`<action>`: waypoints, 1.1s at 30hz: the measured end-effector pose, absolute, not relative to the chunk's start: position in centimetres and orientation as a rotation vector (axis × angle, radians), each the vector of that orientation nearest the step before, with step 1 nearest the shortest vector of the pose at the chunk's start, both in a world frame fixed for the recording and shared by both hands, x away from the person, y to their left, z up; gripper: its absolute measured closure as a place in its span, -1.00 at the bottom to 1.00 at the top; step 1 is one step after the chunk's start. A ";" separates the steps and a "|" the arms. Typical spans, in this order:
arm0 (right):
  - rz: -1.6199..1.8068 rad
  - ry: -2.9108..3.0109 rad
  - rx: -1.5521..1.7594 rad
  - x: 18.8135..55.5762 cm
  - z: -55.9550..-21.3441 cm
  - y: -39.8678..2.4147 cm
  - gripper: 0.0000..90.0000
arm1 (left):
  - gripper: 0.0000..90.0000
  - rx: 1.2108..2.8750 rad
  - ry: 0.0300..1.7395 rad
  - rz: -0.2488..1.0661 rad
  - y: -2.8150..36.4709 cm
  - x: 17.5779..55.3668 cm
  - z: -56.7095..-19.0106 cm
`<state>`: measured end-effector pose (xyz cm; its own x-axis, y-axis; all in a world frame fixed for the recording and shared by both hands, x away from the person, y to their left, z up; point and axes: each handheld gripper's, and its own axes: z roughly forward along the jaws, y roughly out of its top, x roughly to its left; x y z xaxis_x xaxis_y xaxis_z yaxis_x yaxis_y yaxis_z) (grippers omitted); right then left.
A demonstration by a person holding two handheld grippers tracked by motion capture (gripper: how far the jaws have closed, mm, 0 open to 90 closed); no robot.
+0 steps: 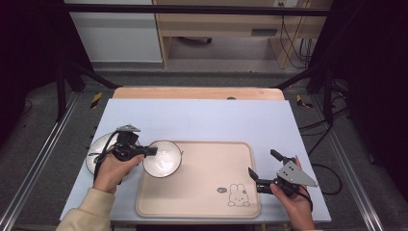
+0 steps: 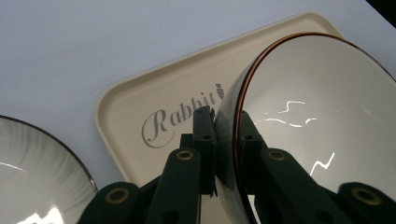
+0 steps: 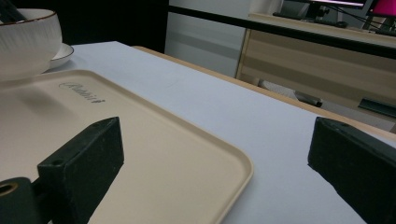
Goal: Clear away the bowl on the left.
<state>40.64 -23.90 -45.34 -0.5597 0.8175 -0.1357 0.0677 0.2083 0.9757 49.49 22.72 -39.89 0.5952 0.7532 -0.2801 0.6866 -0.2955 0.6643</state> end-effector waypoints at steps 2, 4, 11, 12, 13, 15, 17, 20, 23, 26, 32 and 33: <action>1.410 1.807 0.825 40.6 -45.3 -23.9 -0.92 | 0.83 2.048 1.132 0.105 22.3 49.5 -40.1; 1.411 1.807 0.825 40.6 -45.3 -23.9 -0.92 | 0.83 2.058 1.128 0.102 21.9 49.4 -40.1; 1.413 1.805 0.824 40.6 -45.3 -23.9 -0.92 | 0.83 2.074 1.100 0.071 20.3 49.4 -40.6; 1.413 1.805 0.824 40.6 -45.3 -23.9 -0.92 | 0.83 2.078 1.094 0.067 20.1 49.4 -40.7; 1.414 1.804 0.826 40.6 -45.3 -23.9 -0.92 | 0.83 2.080 1.093 0.064 19.9 49.4 -40.7; 1.415 1.804 0.825 40.6 -45.3 -24.0 -0.92 | 0.83 2.086 1.086 0.056 19.4 49.4 -40.9; 1.415 1.804 0.824 40.6 -45.3 -24.0 -0.92 | 0.83 2.092 1.080 0.050 19.0 49.4 -41.1; 1.416 1.803 0.826 40.6 -45.3 -24.0 -0.92 | 0.83 2.100 1.071 0.042 18.5 49.3 -41.3; 1.416 1.802 0.826 40.6 -45.3 -24.0 -0.92 | 0.83 2.105 1.066 0.036 18.0 49.3 -41.4; 1.416 1.803 0.824 40.6 -45.3 -24.0 -0.92 | 0.83 2.113 1.056 0.032 17.6 49.3 -41.5; 1.417 1.803 0.826 40.6 -45.3 -24.0 -0.92 | 0.83 2.124 1.044 0.019 16.8 49.2 -41.8; 1.417 1.804 0.827 40.6 -45.3 -24.0 -0.92 | 0.83 2.125 1.042 0.016 16.7 49.2 -41.9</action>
